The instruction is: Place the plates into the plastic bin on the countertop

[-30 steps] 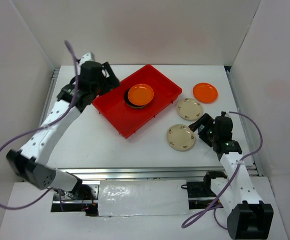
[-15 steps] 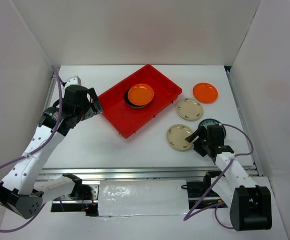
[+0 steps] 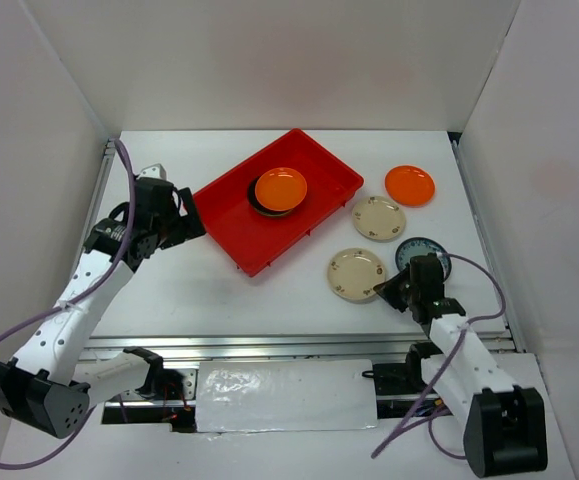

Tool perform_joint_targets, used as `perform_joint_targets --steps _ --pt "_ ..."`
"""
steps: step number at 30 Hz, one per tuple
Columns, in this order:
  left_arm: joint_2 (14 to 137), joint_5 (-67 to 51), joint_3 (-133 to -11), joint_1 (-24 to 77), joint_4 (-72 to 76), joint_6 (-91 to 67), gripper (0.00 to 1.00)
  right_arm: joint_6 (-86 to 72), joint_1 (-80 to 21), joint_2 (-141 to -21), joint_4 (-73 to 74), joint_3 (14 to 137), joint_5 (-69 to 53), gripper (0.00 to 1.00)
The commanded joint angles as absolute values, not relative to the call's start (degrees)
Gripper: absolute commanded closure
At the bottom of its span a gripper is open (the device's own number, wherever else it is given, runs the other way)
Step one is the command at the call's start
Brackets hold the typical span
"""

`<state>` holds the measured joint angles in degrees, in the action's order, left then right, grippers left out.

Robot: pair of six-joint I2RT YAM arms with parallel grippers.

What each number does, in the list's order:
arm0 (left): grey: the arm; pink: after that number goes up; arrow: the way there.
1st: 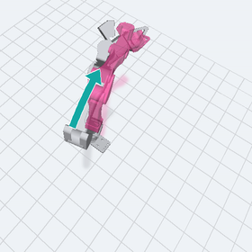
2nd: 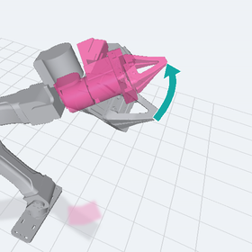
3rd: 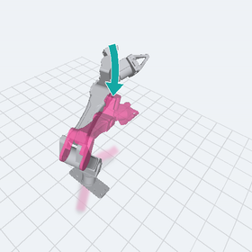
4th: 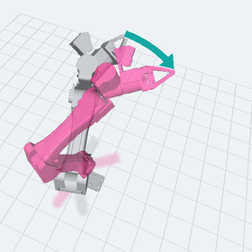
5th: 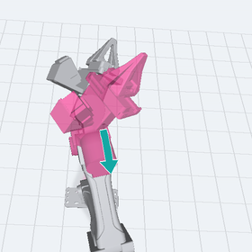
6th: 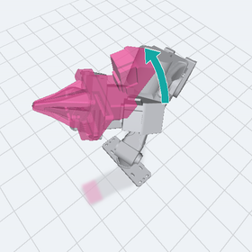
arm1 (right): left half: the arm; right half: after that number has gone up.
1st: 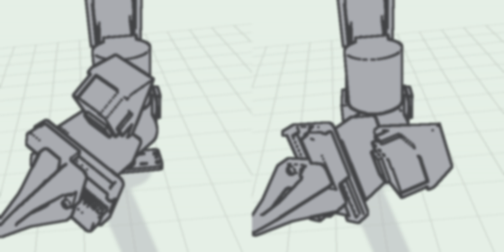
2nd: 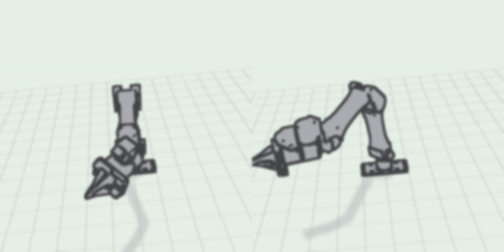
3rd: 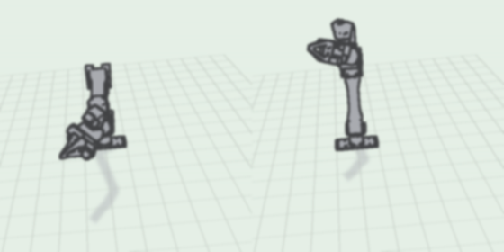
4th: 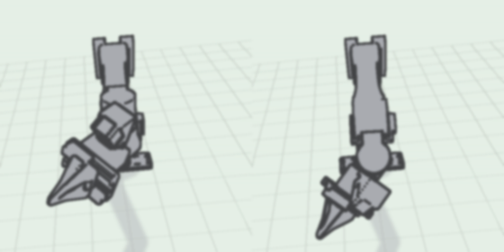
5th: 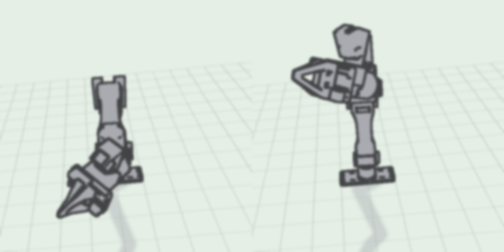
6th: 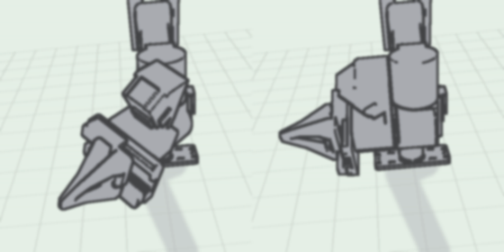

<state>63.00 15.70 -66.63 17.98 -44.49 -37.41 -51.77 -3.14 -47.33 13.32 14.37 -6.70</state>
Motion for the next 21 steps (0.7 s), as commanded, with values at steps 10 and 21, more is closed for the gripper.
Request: perform_joint_targets --steps 10,21 --pt "54.6 19.3 -66.4 16.1 -45.1 -35.0 0.01 -51.0 -13.4 -34.8 24.4 32.9 5.6 1.0" --pt "55.2 12.6 -63.6 13.9 -42.0 -26.9 0.01 -38.6 -18.9 -93.1 24.1 79.5 -2.7 1.0"
